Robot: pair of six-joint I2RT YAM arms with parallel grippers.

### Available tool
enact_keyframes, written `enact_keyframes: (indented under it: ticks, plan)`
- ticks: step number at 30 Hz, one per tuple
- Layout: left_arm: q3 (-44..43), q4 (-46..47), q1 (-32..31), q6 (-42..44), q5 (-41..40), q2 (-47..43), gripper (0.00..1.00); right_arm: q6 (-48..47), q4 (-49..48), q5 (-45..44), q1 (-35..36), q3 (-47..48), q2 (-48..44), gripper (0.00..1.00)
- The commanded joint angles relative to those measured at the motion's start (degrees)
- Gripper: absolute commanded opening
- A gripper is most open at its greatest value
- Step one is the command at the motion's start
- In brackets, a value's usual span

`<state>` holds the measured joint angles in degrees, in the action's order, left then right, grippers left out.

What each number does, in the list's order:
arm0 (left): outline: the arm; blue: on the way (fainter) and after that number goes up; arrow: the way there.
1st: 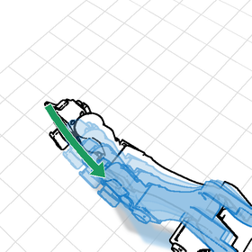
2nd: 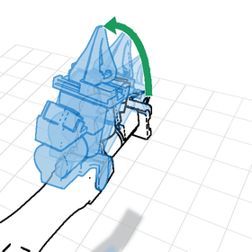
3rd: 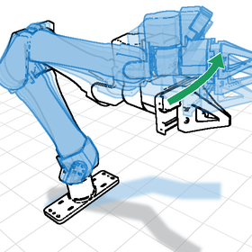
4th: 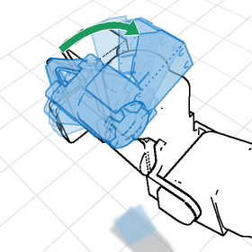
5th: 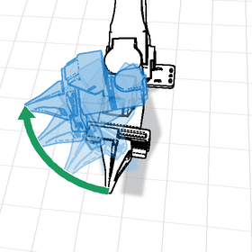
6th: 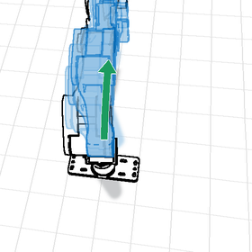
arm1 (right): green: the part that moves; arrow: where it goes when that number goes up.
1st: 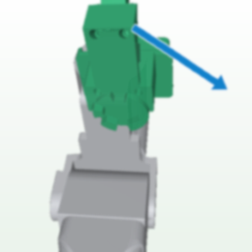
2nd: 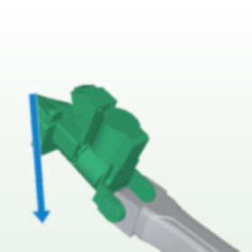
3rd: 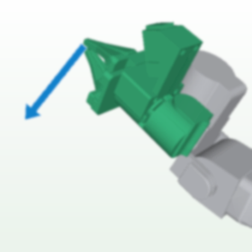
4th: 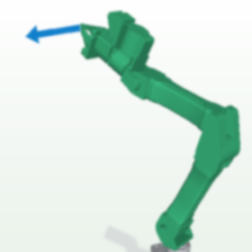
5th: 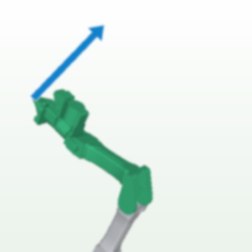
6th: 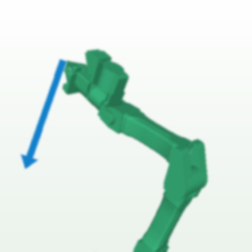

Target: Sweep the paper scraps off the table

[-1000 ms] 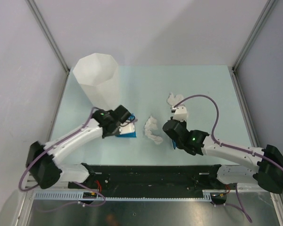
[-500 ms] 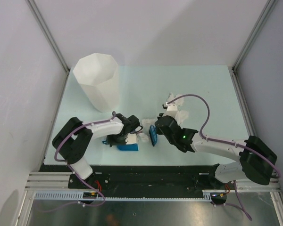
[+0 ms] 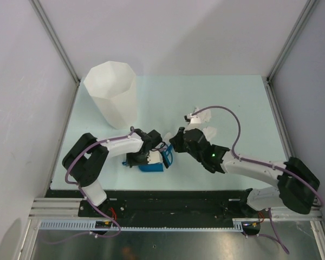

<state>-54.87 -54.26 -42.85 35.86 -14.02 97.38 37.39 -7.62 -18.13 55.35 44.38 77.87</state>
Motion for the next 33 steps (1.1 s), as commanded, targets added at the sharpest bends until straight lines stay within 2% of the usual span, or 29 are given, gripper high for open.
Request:
enact_keyframes:
  ticks: [1,3,6,8,9,12,16,21,24,33]
  plan:
    - [-1.3,4.1,0.9,-2.0,4.3,-1.8,0.0,-4.3,4.4,-7.6,-0.3,3.0,-10.2,0.0]
    - [-1.2,6.3,2.0,-3.1,4.7,-3.0,0.0,-6.0,7.2,-12.2,-0.3,3.1,-13.1,0.0]
    - [-0.5,7.3,2.6,-3.2,5.6,-3.8,0.0,-10.8,7.0,-14.6,-1.1,3.0,-16.8,0.0]
    - [0.2,7.3,2.6,-3.3,5.5,-4.0,0.0,-16.8,4.6,-10.9,-4.2,2.9,-16.1,0.0]
    - [0.3,7.3,2.6,-3.7,5.6,-4.7,0.0,-18.6,1.9,-5.5,-5.9,2.8,-15.4,0.0]
    - [0.2,7.5,2.6,-4.9,6.6,-6.8,0.0,-17.0,0.2,3.3,-13.1,2.7,-13.4,0.0]
    - [0.0,8.7,2.6,-5.0,7.5,-14.2,0.0,-18.3,-1.2,4.7,-16.8,2.6,-13.5,0.0]
    - [-2.1,9.0,2.7,-6.0,5.9,-18.6,0.0,-16.8,0.7,7.4,-21.3,2.4,-12.1,0.0]
    - [-5.1,7.9,2.7,-6.3,3.4,-21.0,0.0,-16.7,0.8,7.2,-21.4,1.4,-12.4,0.0]
    - [-21.7,3.1,4.3,-7.3,-4.5,-22.1,0.0,-15.7,0.5,8.5,-21.5,-2.4,-11.9,0.0]
